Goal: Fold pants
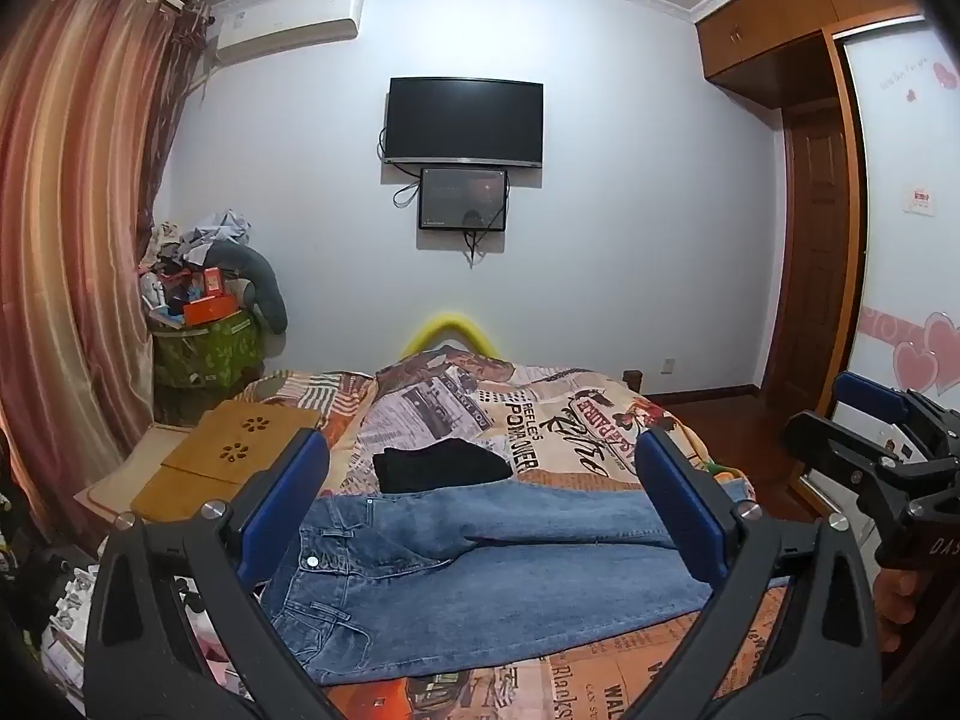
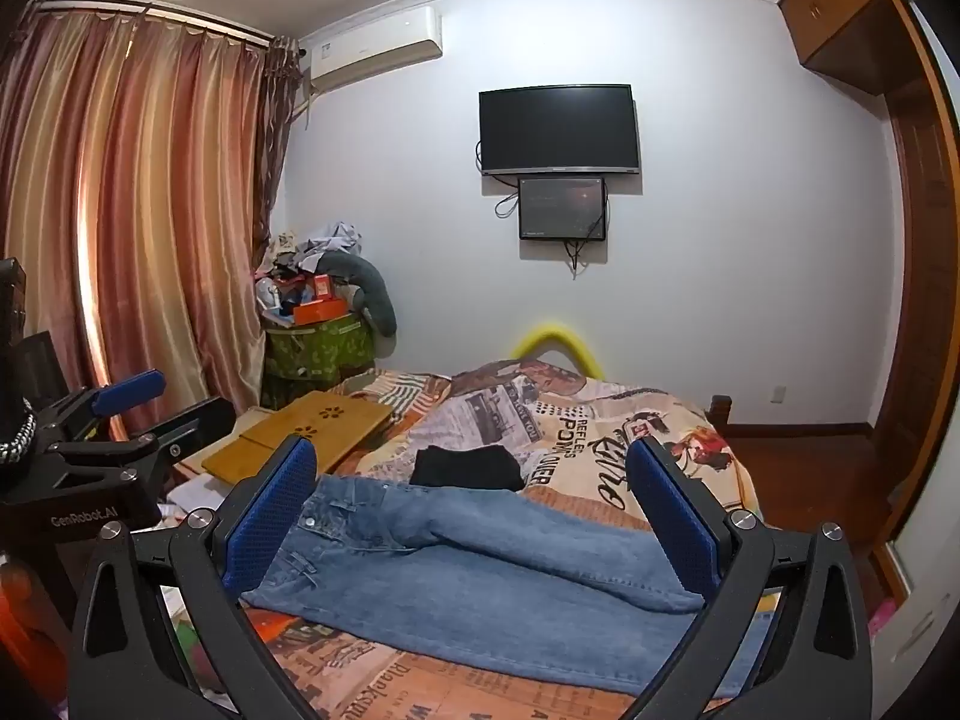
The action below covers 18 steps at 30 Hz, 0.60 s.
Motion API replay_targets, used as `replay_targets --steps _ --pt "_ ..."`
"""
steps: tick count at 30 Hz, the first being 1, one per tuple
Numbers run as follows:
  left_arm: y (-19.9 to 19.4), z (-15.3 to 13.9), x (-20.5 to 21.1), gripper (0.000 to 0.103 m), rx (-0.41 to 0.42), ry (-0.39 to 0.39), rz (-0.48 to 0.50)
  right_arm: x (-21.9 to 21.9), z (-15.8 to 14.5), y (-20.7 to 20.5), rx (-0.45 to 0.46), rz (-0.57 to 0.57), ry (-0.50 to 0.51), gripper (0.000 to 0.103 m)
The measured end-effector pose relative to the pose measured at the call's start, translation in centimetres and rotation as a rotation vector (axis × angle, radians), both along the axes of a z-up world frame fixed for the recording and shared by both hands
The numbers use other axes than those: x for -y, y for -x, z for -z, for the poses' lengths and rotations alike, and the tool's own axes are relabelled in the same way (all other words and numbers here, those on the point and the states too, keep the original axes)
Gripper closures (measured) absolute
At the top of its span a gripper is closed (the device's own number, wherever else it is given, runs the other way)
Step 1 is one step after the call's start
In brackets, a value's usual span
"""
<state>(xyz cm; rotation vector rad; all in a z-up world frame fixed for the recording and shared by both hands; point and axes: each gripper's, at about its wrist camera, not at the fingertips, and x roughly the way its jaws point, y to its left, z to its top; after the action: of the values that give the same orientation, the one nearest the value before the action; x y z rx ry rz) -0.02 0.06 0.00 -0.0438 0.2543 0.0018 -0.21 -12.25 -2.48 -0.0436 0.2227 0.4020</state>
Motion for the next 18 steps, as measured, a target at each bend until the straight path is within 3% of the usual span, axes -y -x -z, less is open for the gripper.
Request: replay_targets --steps 18 --pt "-0.58 0.33 -0.32 0.000 0.004 -0.016 -0.011 -0.43 -0.26 0.17 0.011 -0.002 0.017 0.000"
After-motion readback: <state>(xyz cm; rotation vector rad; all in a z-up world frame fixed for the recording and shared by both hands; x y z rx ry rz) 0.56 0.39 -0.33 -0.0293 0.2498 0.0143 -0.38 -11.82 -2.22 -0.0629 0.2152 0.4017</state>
